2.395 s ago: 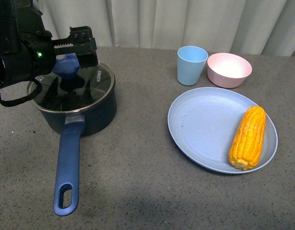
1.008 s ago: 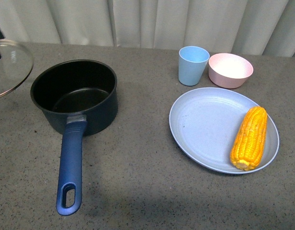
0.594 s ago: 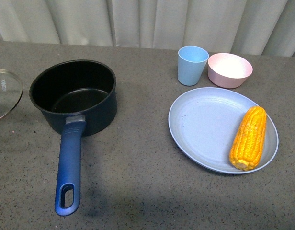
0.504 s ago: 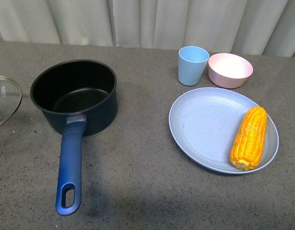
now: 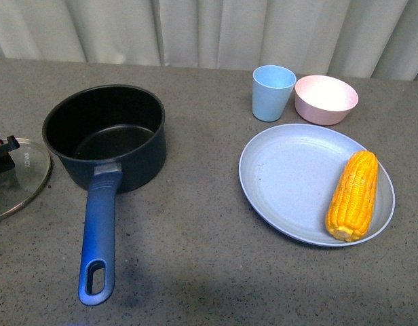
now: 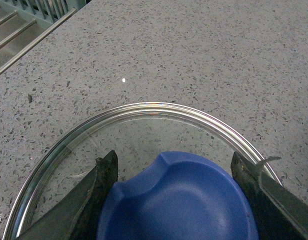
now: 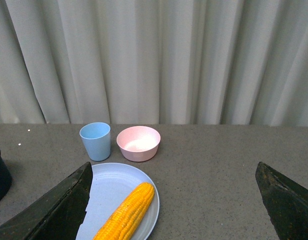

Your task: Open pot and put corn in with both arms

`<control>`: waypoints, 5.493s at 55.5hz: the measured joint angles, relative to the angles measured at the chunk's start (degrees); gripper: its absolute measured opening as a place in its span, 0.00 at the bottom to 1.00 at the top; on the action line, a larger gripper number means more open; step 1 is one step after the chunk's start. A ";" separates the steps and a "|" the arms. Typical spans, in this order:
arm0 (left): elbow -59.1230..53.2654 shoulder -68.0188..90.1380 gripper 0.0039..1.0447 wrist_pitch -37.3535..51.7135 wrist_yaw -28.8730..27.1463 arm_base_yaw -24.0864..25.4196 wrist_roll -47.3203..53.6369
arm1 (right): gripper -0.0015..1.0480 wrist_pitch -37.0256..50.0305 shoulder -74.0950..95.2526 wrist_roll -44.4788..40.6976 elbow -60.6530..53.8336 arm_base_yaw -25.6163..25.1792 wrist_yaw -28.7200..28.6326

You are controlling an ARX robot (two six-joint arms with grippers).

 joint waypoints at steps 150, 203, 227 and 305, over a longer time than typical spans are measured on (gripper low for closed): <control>-37.64 -116.69 0.03 -53.07 8.26 -10.49 9.11 | 0.91 0.00 0.00 -0.02 0.00 0.00 0.00; -37.64 -133.24 0.39 -70.01 8.35 -10.51 9.14 | 0.91 -0.81 12.70 -10.08 2.80 -9.77 -33.70; -37.64 -133.26 0.94 -70.03 8.24 -10.51 9.29 | 0.91 27.12 78.53 -7.08 22.36 8.04 -2.95; -37.64 -133.26 0.94 -70.07 8.26 -10.51 9.29 | 0.32 4.46 119.36 39.12 53.57 18.56 16.00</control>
